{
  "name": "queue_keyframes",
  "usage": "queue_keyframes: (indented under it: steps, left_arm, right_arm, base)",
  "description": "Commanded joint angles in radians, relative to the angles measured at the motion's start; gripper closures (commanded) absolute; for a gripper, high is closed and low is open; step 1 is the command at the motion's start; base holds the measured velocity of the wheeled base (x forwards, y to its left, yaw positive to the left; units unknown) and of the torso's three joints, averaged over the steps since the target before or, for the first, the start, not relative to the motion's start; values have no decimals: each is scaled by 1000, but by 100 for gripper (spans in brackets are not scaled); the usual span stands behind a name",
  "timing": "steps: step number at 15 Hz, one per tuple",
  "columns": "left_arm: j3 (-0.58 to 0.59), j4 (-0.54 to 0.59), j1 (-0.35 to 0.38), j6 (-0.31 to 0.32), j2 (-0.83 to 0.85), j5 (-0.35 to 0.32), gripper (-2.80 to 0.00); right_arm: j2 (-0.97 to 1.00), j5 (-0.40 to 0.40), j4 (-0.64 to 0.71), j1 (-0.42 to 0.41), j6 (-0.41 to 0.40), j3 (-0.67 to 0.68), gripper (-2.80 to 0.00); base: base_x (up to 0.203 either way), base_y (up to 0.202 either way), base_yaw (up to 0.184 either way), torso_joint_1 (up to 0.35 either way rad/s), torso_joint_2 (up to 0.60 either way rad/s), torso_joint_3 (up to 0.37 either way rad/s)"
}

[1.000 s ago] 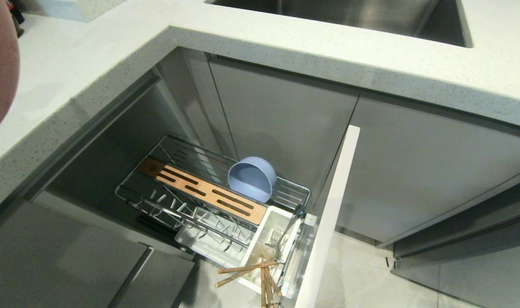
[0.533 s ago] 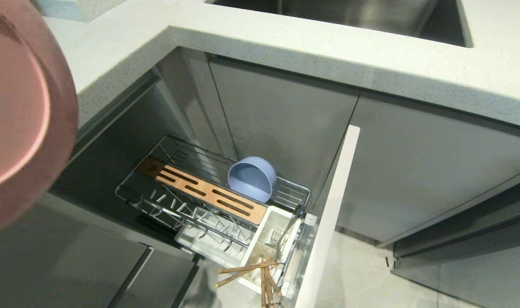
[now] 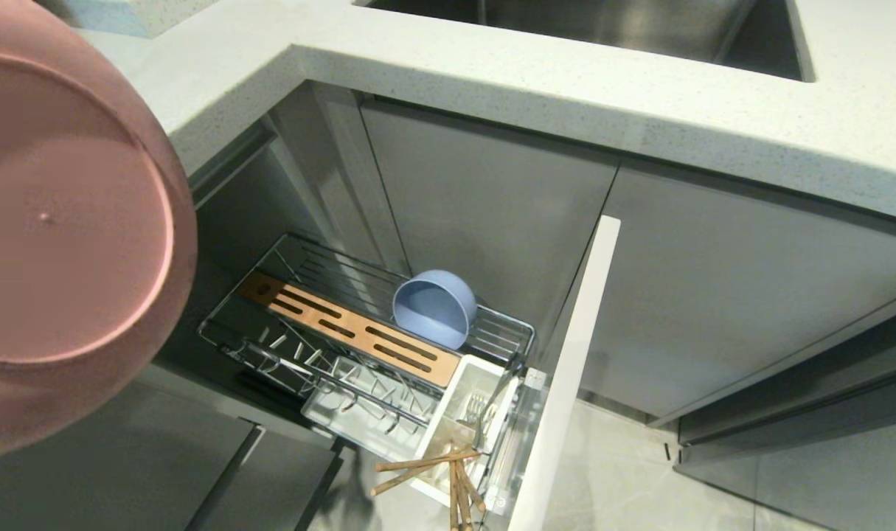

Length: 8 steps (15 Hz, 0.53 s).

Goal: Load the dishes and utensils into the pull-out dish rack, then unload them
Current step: Pick up the plate and place it in the cupboard

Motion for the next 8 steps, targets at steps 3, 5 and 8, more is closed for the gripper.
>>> queue_keyframes:
  steps: [3, 5, 8]
  left_arm:
    - [16, -44, -137, -23, 68, 163, 0]
    - [41, -124, -274, -49, 112, 377, 0]
    - [101, -189, -353, -128, 163, 592, 0]
  right_arm:
    - [0, -1, 0, 0, 0, 0, 0]
    - [0, 0, 0, 0, 0, 0, 0]
    - [0, -1, 0, 0, 0, 0, 0]
  base:
    - [0, 0, 0, 0, 0, 0]
    - [0, 0, 0, 0, 0, 0]
    - [0, 0, 0, 0, 0, 0]
